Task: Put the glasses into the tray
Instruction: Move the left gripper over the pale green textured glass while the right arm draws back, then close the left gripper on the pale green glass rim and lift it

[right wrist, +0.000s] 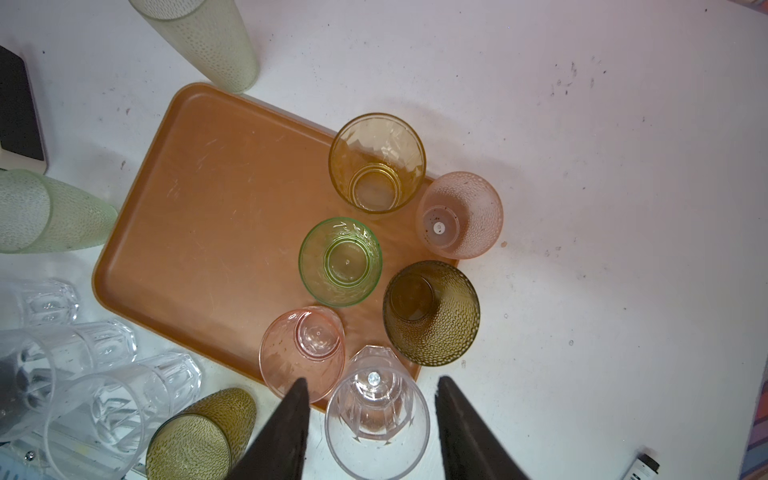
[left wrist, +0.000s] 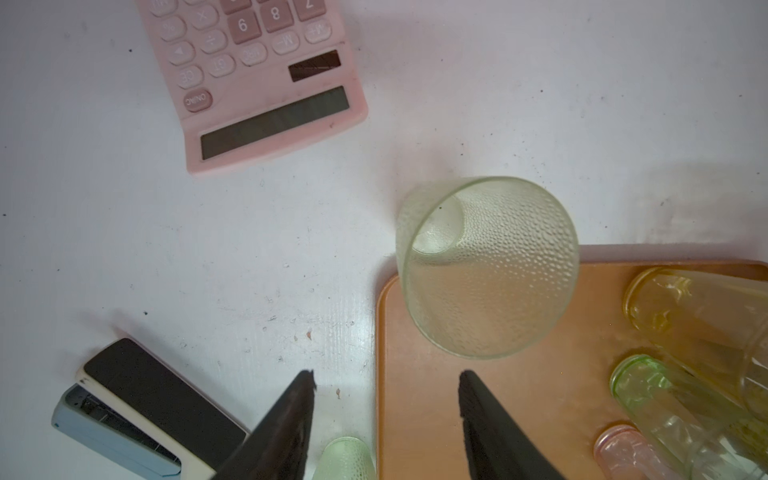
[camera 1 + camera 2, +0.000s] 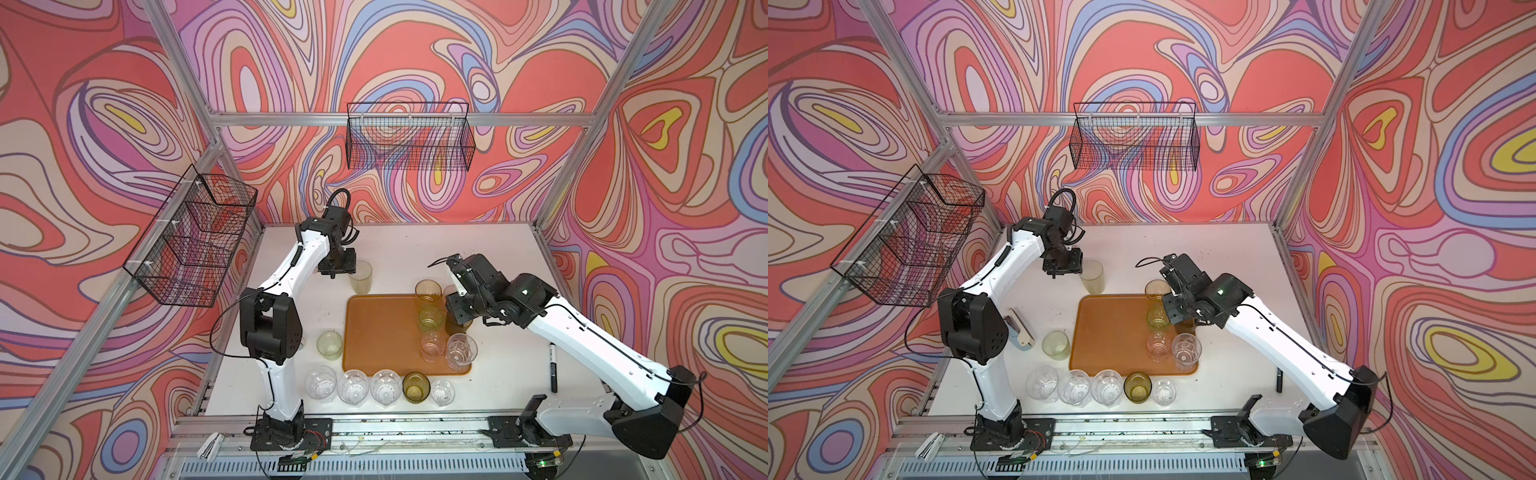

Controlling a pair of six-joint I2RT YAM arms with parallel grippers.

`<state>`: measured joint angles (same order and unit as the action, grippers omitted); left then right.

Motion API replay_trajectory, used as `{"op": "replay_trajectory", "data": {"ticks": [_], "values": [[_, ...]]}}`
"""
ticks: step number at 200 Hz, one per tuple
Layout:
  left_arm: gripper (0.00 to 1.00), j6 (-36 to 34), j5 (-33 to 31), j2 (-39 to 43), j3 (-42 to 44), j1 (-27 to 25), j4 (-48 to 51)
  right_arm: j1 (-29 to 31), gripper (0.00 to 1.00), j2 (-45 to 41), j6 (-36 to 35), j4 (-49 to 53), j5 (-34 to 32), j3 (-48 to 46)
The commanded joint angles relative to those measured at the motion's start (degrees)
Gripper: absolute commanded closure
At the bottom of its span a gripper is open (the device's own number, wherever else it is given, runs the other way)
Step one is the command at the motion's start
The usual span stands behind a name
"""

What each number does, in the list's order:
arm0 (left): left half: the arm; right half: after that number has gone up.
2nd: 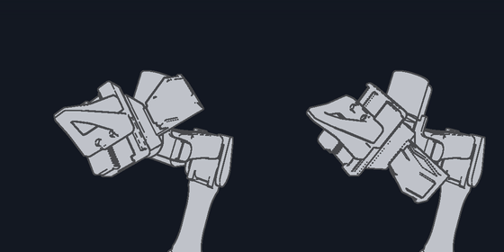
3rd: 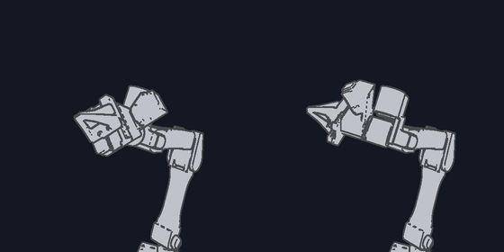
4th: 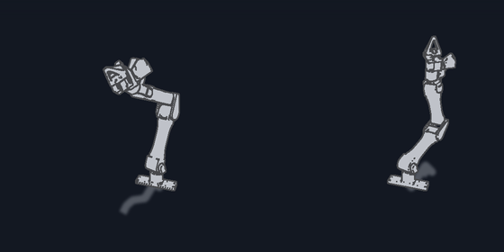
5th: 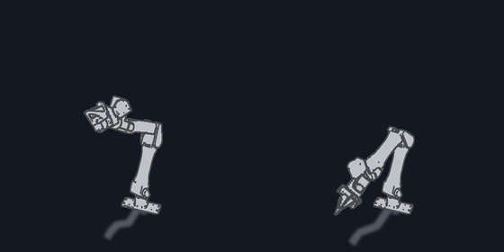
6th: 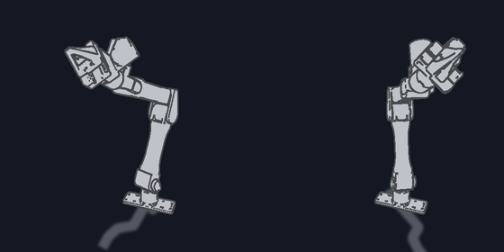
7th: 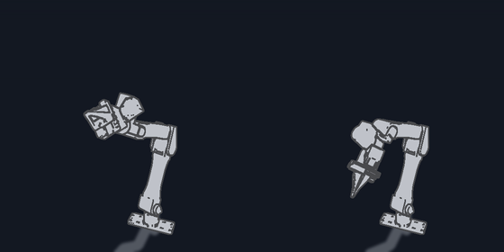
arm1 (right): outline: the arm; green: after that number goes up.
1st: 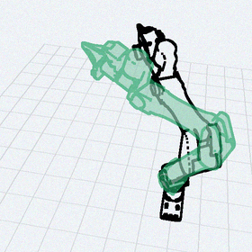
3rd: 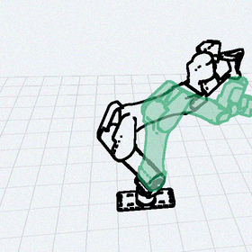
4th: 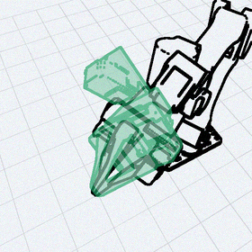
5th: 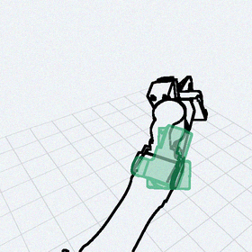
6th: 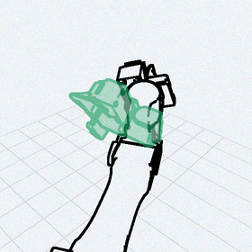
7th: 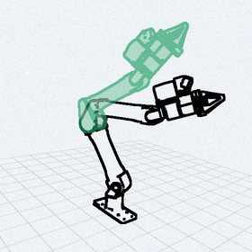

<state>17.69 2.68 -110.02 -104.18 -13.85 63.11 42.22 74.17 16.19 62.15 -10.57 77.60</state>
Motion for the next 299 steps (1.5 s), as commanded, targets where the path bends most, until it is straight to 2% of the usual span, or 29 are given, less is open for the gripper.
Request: {"op": "replay_trajectory", "data": {"ticks": [1, 90, 165, 242, 283, 299], "values": [[0.44, 0.3, -1.1, -1.7, -2.4, 0.8, 2.0, 0.4, 0.49, 0.9, 0.4, 0.2, -1.1, -0.2], [0.5, -0.4, -0.3, -4.2, -2.3, 0.9, -1.1, 0.4, 0.49, 4.1, 0.6, -1.1, 0.3, 1.6], [0.54, 0.2, 4.2, -7.1, -3.8, 0.8, -3.7, 0.4, 0.5, 5.0, 0.5, -0.9, 0.8, 1.7], [0.59, 0.6, 2.2, -9.3, -4.6, 0.7, -3.4, 0.4, 0.52, 5.7, 0.7, -0.6, 0.8, 1.3], [0.68, 0.6, 1.8, -9.7, -4.9, 0.7, -3.3, 0.3, 0.53, 5.7, 0.8, -0.2, 0.7, 1.3], [0.75, 0.5, 1.8, -9.8, -5.0, 0.6, -3.1, 0.4, 0.53, 5.8, 0.8, -0.3, 0.7, 1.2]]}}
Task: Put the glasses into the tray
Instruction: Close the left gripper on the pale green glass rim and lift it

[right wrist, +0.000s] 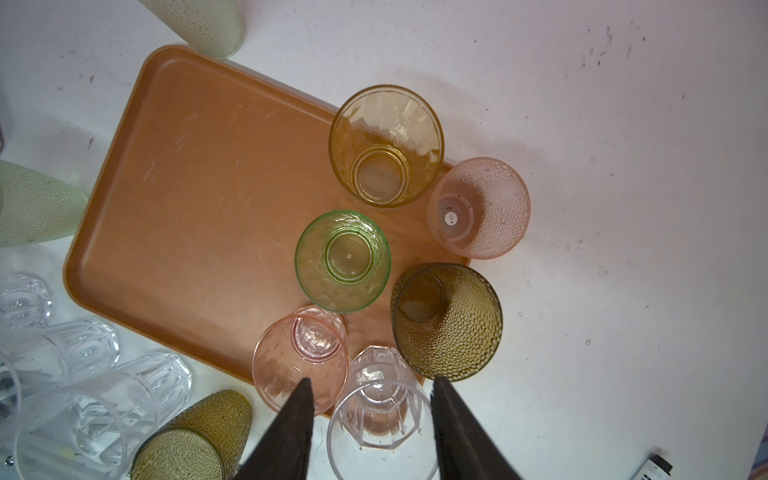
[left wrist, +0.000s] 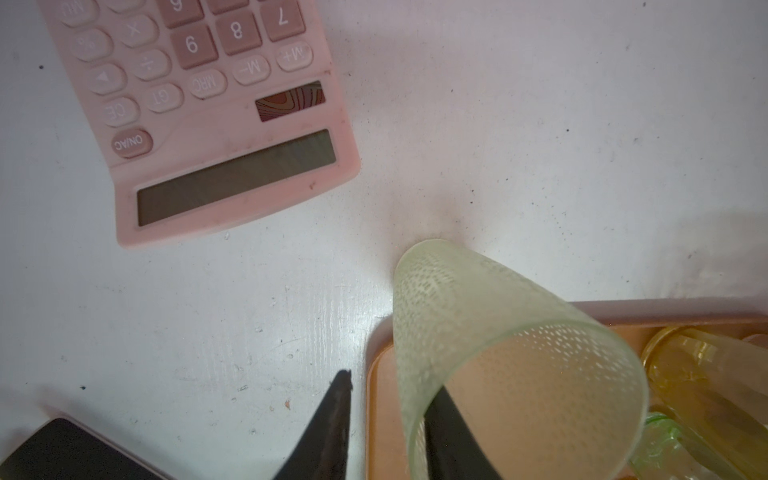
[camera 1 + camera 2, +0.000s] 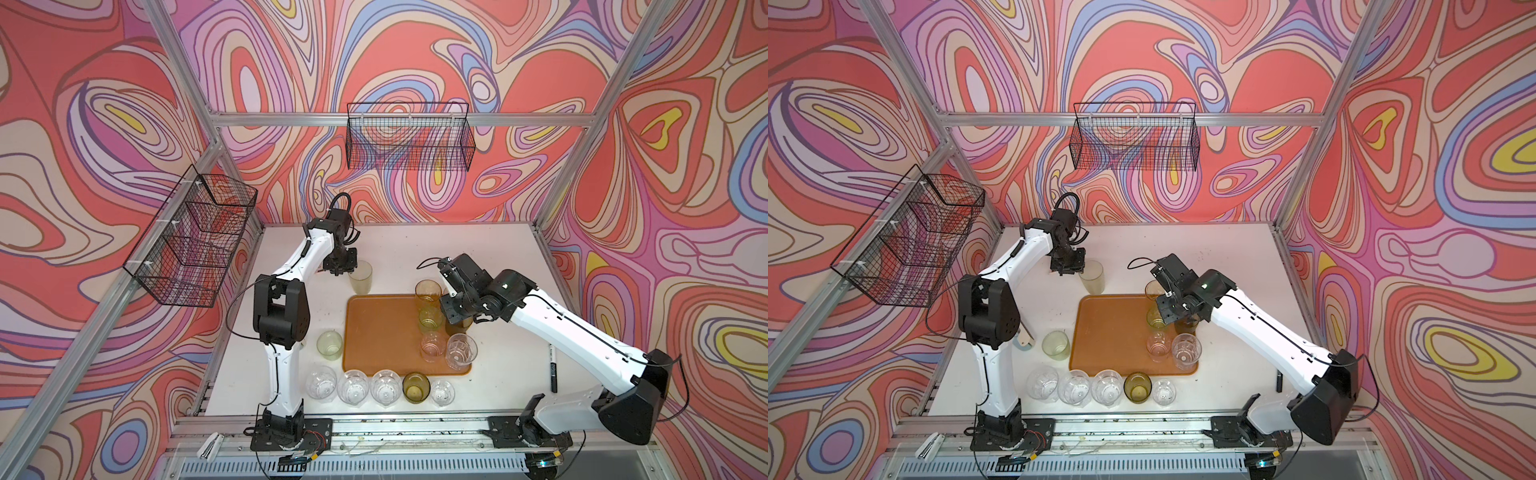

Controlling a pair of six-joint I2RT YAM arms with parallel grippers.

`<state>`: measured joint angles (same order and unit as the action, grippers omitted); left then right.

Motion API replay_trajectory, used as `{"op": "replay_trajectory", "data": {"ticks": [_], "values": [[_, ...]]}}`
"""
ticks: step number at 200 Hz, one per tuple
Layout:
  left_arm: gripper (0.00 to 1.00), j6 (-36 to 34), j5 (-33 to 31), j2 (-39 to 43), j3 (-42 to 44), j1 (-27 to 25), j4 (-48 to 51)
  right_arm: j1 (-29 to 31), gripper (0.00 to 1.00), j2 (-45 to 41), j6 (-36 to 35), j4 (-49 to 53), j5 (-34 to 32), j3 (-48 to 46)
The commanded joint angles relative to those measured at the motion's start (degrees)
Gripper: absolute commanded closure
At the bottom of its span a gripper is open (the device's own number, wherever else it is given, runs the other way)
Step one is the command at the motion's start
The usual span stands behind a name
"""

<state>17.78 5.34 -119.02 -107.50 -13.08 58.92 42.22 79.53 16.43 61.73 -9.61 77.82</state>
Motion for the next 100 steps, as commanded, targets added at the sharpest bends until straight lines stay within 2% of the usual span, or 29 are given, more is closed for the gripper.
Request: {"op": "replay_trajectory", "data": {"ticks": [1, 28, 100], "values": [[0.75, 0.4, -0.9, -0.7, -1.7, -0.2, 1.1, 0.4, 0.53, 0.5, 0.5, 0.1, -0.2, 1.0], [0.81, 0.2, -0.8, -1.0, -2.2, -0.2, 1.8, 0.4, 0.54, 0.5, 0.6, 0.2, -0.2, 1.0], [0.89, -0.1, -1.6, -1.9, -4.8, -1.1, 4.1, 0.4, 0.56, 0.3, 0.7, 0.2, -0.3, 1.0]]}}
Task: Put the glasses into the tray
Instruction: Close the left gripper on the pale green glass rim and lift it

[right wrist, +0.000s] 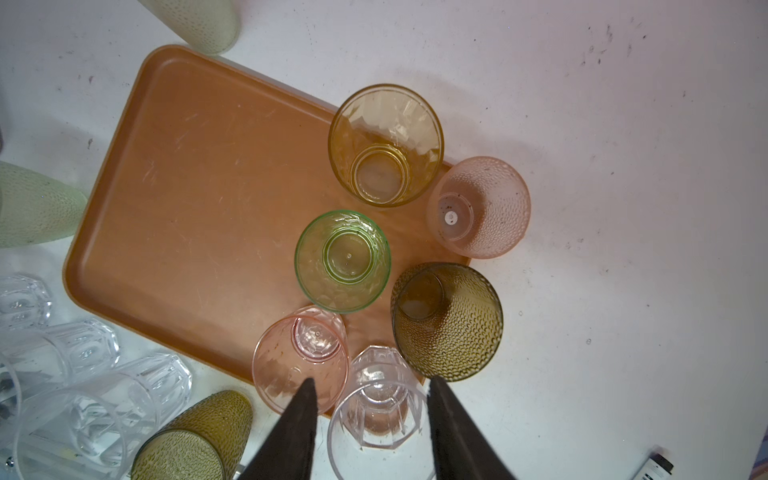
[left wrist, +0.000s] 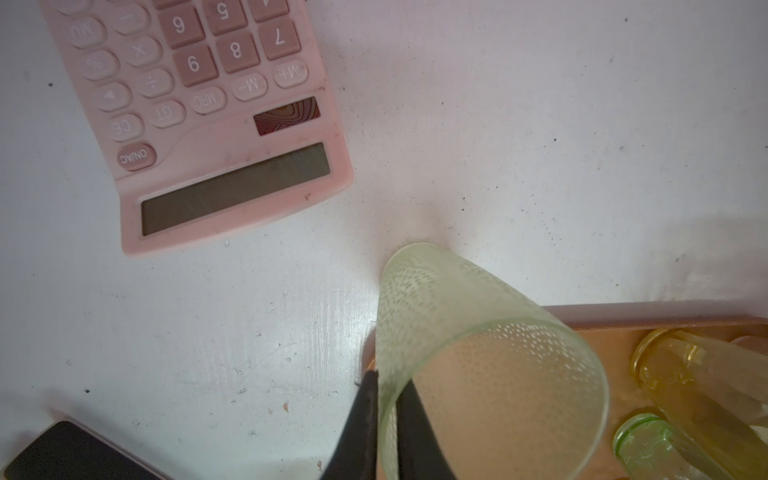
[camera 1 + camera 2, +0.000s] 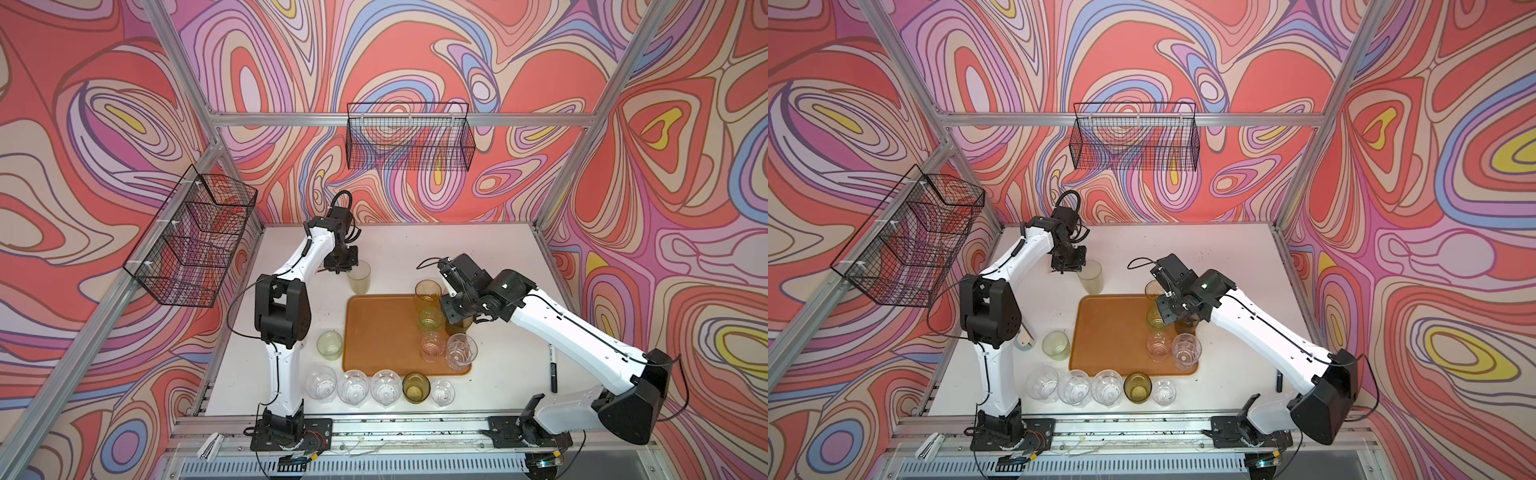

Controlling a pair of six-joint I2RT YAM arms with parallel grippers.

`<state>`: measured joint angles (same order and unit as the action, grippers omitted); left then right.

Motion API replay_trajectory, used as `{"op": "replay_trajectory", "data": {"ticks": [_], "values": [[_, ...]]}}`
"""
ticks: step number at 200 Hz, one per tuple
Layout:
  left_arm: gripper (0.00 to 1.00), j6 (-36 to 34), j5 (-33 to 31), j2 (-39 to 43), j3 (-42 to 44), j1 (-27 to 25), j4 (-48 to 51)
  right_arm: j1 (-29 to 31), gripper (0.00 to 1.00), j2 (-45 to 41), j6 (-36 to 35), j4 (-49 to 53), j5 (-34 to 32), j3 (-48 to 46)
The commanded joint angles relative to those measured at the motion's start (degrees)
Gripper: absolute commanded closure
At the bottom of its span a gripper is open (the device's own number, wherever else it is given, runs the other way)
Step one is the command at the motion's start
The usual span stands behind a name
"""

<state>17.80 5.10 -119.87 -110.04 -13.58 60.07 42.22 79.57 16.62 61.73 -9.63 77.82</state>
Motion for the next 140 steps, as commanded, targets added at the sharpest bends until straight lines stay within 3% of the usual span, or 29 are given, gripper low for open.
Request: {"op": "replay_trajectory", "data": {"ticks": [1, 90, 140], "values": [[0.89, -0.1, -1.4, -1.0, -2.3, -0.6, 2.9, 0.4, 0.56, 0.3, 0.5, 0.2, -0.3, 1.0], [1.0, -0.6, -2.2, -1.0, -4.2, -1.7, 5.7, 0.4, 0.57, 0.1, 1.2, 0.6, -0.9, 1.2], [1.0, -0.7, -1.7, 0.0, -7.5, -3.2, 9.2, 0.4, 0.57, -1.1, 1.5, 0.4, -1.0, 0.6]]}}
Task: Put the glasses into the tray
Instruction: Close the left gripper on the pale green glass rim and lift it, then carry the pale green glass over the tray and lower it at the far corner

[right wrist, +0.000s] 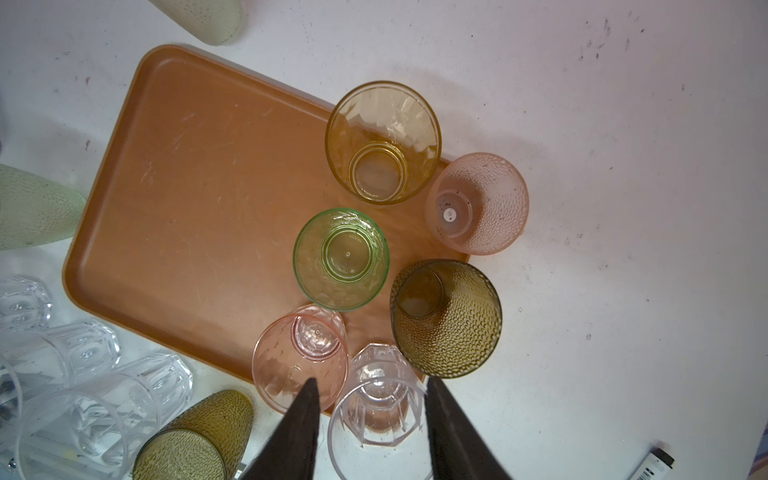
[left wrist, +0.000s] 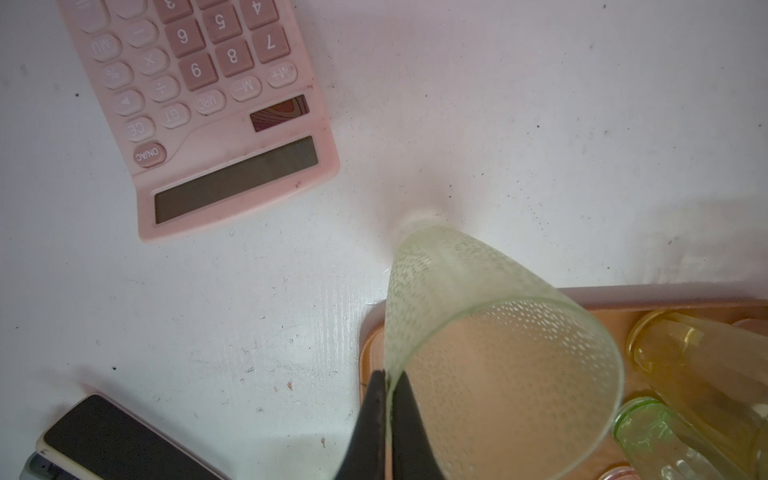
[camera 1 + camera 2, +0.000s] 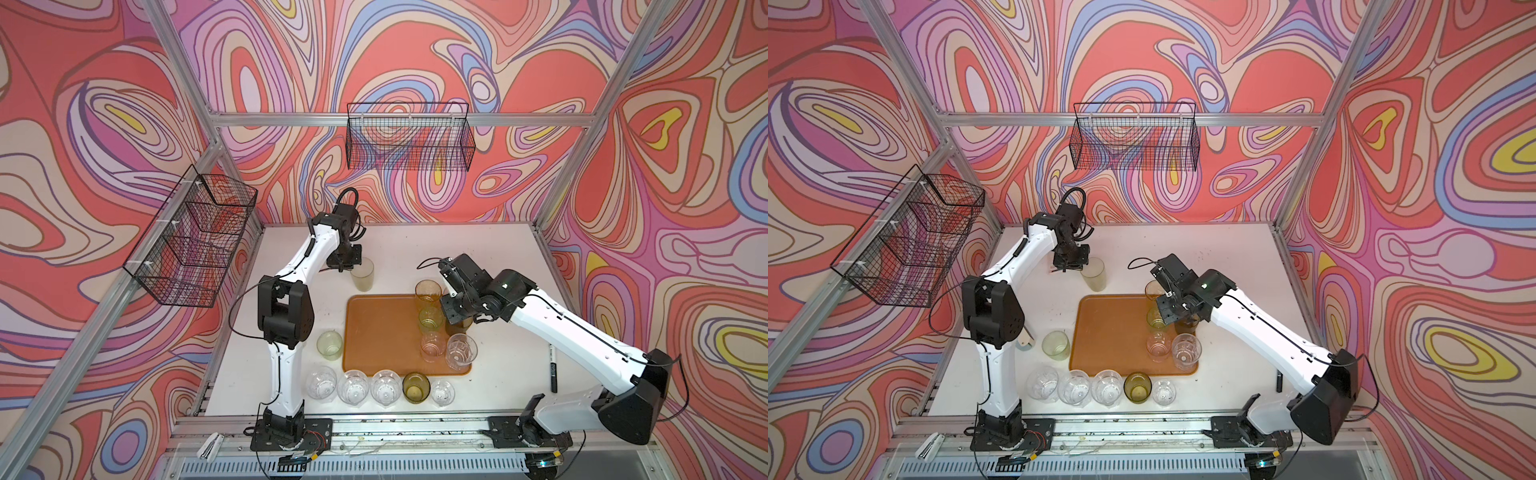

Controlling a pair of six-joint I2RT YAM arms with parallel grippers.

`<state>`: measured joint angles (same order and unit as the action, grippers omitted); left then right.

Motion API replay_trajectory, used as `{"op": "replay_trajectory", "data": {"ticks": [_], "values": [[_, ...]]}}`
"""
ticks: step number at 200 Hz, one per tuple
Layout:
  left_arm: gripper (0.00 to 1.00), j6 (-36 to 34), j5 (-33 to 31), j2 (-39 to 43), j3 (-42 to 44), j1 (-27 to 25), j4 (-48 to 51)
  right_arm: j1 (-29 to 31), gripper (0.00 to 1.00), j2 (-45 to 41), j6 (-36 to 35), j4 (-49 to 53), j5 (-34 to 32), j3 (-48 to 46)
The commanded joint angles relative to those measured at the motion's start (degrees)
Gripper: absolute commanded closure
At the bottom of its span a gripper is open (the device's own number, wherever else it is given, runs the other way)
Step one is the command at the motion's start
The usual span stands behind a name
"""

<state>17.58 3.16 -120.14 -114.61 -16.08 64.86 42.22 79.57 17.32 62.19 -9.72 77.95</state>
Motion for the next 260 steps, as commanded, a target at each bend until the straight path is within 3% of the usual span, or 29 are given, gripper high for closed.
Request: {"op": "replay_trajectory", "data": {"ticks": [1, 57, 114, 208, 260], "values": [[1.0, -0.5, 0.3, 0.3, -3.0, -0.8, 4.5, 0.5, 0.57, -1.2, 0.8, -0.1, -1.0, 0.4], [1.0, -2.5, 0.8, 1.4, -5.7, -3.4, 9.3, 0.4, 0.51, -3.4, 0.5, -1.1, -1.3, -1.2], [1.0, -3.4, 1.9, 2.2, -8.7, -6.9, 13.9, 0.4, 0.38, -6.1, -0.5, -0.8, -4.0, -1.6], [1.0, -3.1, 2.8, 2.0, -8.6, -12.5, 15.5, 0.4, 0.35, -9.6, 0.2, -3.0, -2.6, -3.8], [1.0, -1.9, 3.4, 2.8, -5.5, -13.9, 11.4, 0.4, 0.35, -9.6, 0.4, -2.4, -3.6, -3.5]]}}
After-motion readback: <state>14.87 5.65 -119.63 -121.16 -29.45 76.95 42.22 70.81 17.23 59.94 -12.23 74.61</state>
